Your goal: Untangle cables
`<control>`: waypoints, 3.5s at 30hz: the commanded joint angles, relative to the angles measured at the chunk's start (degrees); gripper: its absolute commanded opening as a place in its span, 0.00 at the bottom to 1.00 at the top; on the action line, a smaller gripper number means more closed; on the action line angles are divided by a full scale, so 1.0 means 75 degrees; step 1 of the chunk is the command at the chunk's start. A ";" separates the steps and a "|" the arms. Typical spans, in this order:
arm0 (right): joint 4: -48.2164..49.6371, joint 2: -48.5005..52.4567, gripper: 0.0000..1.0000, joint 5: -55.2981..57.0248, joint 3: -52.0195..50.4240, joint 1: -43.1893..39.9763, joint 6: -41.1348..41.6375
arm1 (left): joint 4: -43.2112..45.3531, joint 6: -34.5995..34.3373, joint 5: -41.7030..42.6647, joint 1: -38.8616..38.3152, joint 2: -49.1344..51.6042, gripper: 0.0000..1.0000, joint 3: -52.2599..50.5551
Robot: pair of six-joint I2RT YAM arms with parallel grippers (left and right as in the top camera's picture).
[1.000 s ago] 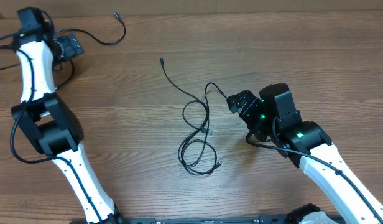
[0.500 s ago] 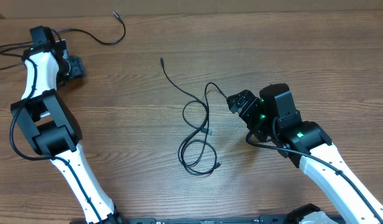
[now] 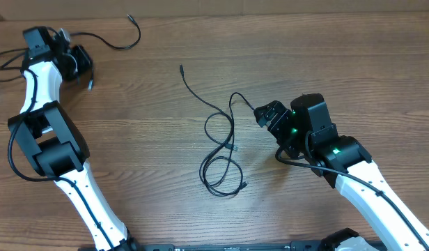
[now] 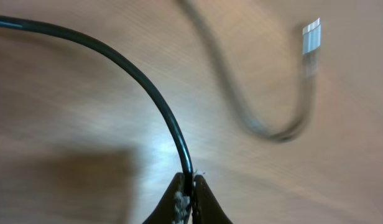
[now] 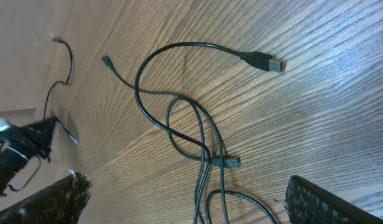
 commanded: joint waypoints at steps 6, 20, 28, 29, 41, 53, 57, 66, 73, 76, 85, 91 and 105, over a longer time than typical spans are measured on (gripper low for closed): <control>0.0017 0.0009 1.00 0.0125 0.0070 -0.0020 -0.0038 | 0.2372 -0.3707 0.1816 -0.0006 0.0009 0.05 0.0318; 0.0017 0.0009 1.00 0.0125 0.0070 -0.0020 -0.0038 | -0.0268 -0.2192 0.3870 0.1192 -0.0539 1.00 0.0335; 0.0017 0.0009 1.00 0.0125 0.0070 -0.0020 -0.0038 | -0.3171 0.0160 0.4549 -0.0061 -0.0560 1.00 0.0332; 0.0017 0.0009 1.00 0.0125 0.0070 -0.0020 -0.0035 | -0.3611 0.0446 0.3978 -0.0452 -0.0560 1.00 0.0332; 0.0017 0.0009 1.00 0.0128 0.0070 -0.0020 -0.0038 | -0.6350 0.1189 0.1821 -0.1947 -0.3098 1.00 0.0335; 0.0017 0.0009 1.00 0.0125 0.0070 -0.0020 -0.0038 | -0.8842 0.1262 -0.0440 -0.3550 -0.6426 1.00 0.0221; 0.0017 0.0009 1.00 0.0125 0.0070 -0.0020 -0.0038 | -0.8845 0.1259 -0.0577 -0.3762 -0.6435 1.00 0.0149; 0.0863 0.0012 1.00 -0.0641 0.0070 -0.0015 0.0388 | -0.7947 0.1355 -0.0577 -0.4176 -0.6435 1.00 -0.2439; 0.1877 0.1638 0.99 -0.1778 0.0140 0.0697 -0.2585 | -0.5875 0.0909 -0.0574 -0.4179 -0.6432 1.00 -0.4351; 0.1285 0.2975 0.99 -0.2518 0.1110 0.0283 -0.3774 | -0.5677 0.0816 -0.0659 -0.4179 -0.6432 1.00 -0.4660; -0.0396 0.5010 0.97 -0.0857 0.3407 0.0676 -0.5036 | -0.5668 0.0810 -0.1084 -0.4179 -0.6432 1.00 -0.4663; -0.0038 0.5208 0.61 0.0358 0.3308 0.1241 -0.4741 | -0.5619 0.0810 -0.1087 -0.4179 -0.6432 1.00 -0.4666; -0.2527 0.3786 0.04 -0.2885 0.7350 0.0466 -0.3299 | -0.5817 0.1314 -0.0020 -0.4188 -0.6432 1.00 -0.4674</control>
